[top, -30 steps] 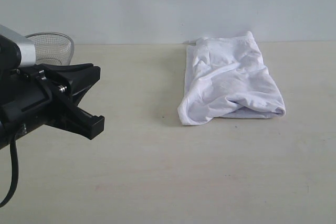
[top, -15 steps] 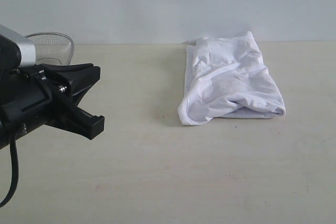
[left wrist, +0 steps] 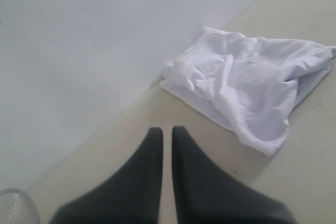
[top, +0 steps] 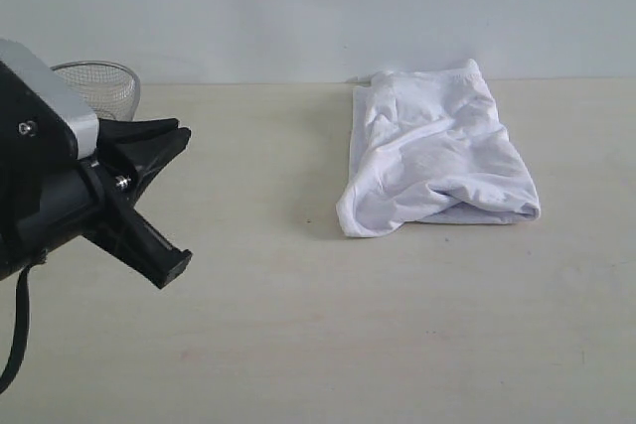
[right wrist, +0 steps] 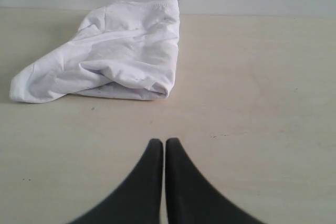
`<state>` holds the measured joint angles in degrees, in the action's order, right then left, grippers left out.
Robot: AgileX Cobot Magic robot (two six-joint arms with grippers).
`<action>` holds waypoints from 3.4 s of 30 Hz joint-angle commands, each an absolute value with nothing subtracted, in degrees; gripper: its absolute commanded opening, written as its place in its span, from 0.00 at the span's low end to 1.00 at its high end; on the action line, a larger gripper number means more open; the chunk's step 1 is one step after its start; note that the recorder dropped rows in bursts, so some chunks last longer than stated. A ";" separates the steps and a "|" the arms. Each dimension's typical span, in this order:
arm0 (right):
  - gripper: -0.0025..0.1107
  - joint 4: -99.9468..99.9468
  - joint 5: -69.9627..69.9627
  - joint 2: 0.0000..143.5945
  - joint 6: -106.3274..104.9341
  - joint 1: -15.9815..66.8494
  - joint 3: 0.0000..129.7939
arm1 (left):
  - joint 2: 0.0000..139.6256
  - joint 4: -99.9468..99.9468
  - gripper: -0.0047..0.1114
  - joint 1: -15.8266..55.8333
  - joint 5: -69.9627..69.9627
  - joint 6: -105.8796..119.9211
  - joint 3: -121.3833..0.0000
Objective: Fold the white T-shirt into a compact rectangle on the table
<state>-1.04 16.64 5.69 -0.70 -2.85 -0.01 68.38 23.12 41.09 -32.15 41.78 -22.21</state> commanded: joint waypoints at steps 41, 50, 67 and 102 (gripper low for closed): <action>0.02 -0.67 16.48 5.24 -0.50 -2.88 0.00 | 3.87 23.50 0.08 4.64 7.47 13.43 0.00; 0.02 -0.67 16.48 5.24 -0.50 -2.88 0.00 | 0.00 26.33 0.08 4.64 15.24 0.51 0.00; 0.02 -0.67 16.48 5.24 -0.34 -2.88 0.00 | 0.00 9.30 0.08 4.64 13.21 -3.88 0.00; 0.02 -0.67 16.48 5.24 -0.38 -2.88 0.00 | 0.00 1.70 0.08 4.64 16.36 -1.25 0.00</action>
